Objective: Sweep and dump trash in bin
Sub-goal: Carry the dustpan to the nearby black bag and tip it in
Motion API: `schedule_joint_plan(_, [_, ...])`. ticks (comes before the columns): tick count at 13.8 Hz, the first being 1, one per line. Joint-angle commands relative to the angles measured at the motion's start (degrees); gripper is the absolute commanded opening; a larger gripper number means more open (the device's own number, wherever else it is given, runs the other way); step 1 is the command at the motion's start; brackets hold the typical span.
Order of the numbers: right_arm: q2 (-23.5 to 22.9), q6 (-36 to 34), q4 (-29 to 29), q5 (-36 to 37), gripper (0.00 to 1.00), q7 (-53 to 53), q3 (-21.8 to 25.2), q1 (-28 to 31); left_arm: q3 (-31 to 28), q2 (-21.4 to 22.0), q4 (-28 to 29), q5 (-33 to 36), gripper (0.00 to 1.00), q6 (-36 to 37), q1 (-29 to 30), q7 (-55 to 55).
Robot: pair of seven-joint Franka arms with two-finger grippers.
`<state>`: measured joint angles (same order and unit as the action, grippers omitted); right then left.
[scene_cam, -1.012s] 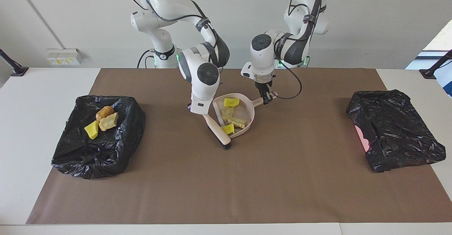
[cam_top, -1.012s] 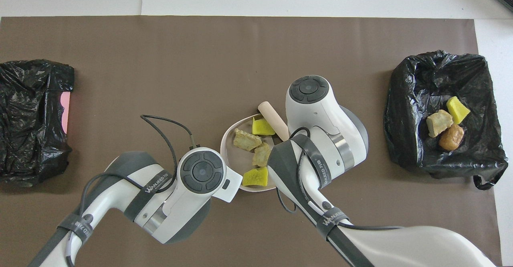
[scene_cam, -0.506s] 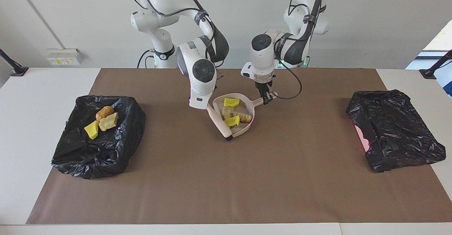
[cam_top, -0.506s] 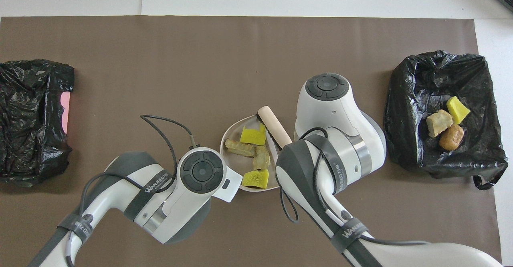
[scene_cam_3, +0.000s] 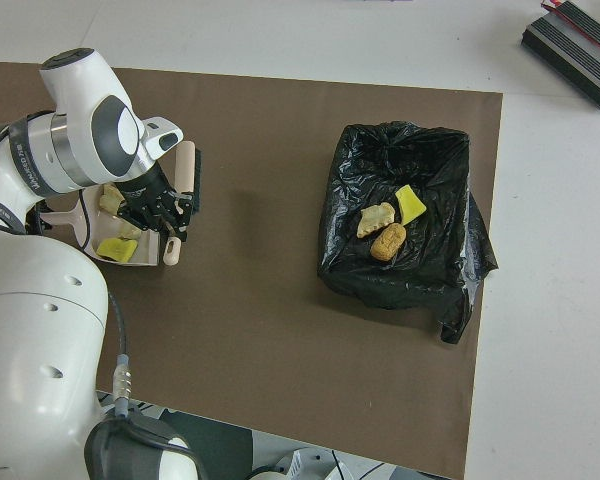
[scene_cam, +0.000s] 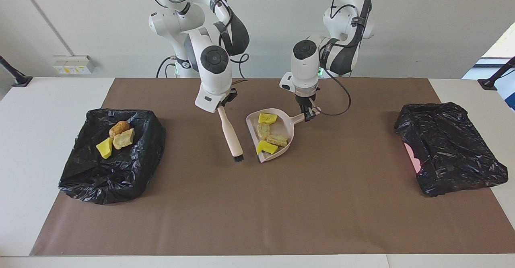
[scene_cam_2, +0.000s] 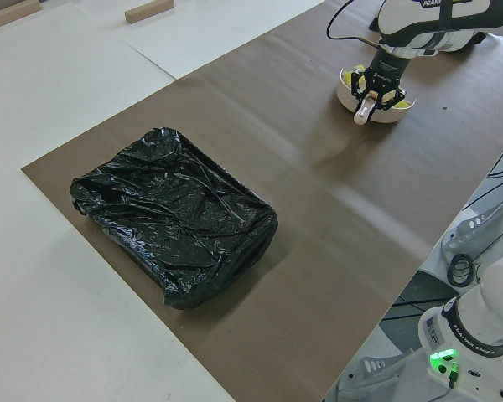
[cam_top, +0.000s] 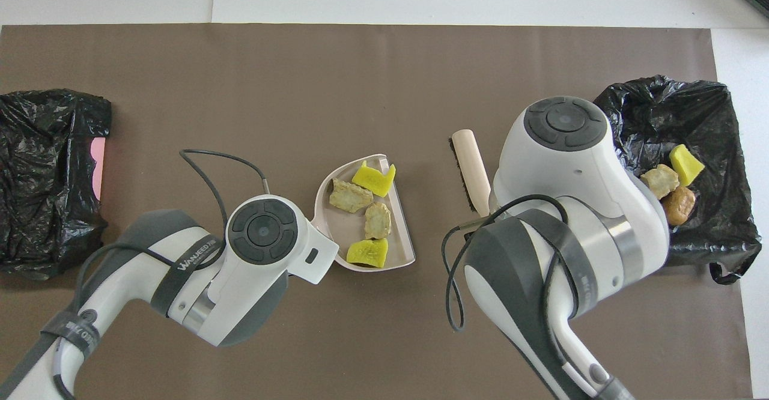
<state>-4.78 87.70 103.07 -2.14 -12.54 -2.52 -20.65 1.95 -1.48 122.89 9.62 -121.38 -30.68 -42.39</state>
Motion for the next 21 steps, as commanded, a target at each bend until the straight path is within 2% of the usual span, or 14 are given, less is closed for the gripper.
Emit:
schedule_joint_plan(1, [4.07, 1.41, 5.28, -1.71, 0.00, -9.75, -1.17, -2.44, -0.10, 3.05, -3.87, 0.75, 0.00, 5.61, 4.12, -7.32])
schedule_joint_plan(3, [6.35, 7.28, 9.76, -9.77, 0.00, -14.08, -1.17, -3.60, -0.27, 5.51, -5.81, 0.49, 0.00, 7.99, 9.29, -16.62])
schedule_joint_plan(5, [6.37, 7.48, 11.71, -11.30, 0.00, -15.32, -1.25, -6.66, -0.36, 6.31, -9.40, -2.92, 0.00, 11.58, 16.84, -28.21])
schedule_joint_plan(8, [4.17, 12.56, 13.12, -13.41, 0.00, -21.73, -1.25, -11.94, -0.45, 5.61, -14.95, -5.57, 0.00, 13.28, 27.40, -42.73])
schedule_joint_plan(11, [1.89, 18.27, 13.56, -13.77, 0.00, -25.68, -1.25, -16.42, -0.45, 5.26, -16.71, -6.19, 0.00, 13.19, 37.59, -49.79])
schedule_joint_plan(14, [0.48, 24.17, 16.89, -13.77, 0.00, -26.93, -1.25, -19.77, -0.45, 4.12, -19.25, -6.37, 0.00, 12.13, 48.58, -52.68])
schedule_joint_plan(16, [0.56, 25.41, 18.74, -13.77, 0.00, -25.35, -1.25, -20.13, -0.54, 1.06, -24.51, -6.11, 0.00, 10.47, 53.25, -63.30])
schedule_joint_plan(17, [0.56, 26.28, 19.18, -13.77, 0.00, -25.17, -1.25, -20.74, -0.54, -0.26, -26.19, -5.41, 0.00, 9.42, 55.01, -65.08])
schedule_joint_plan(21, [-0.40, 29.27, 20.42, -13.77, 0.00, -25.00, -1.25, -21.79, -0.89, -2.64, -27.44, 7.41, 0.00, 3.44, 55.82, -65.37])
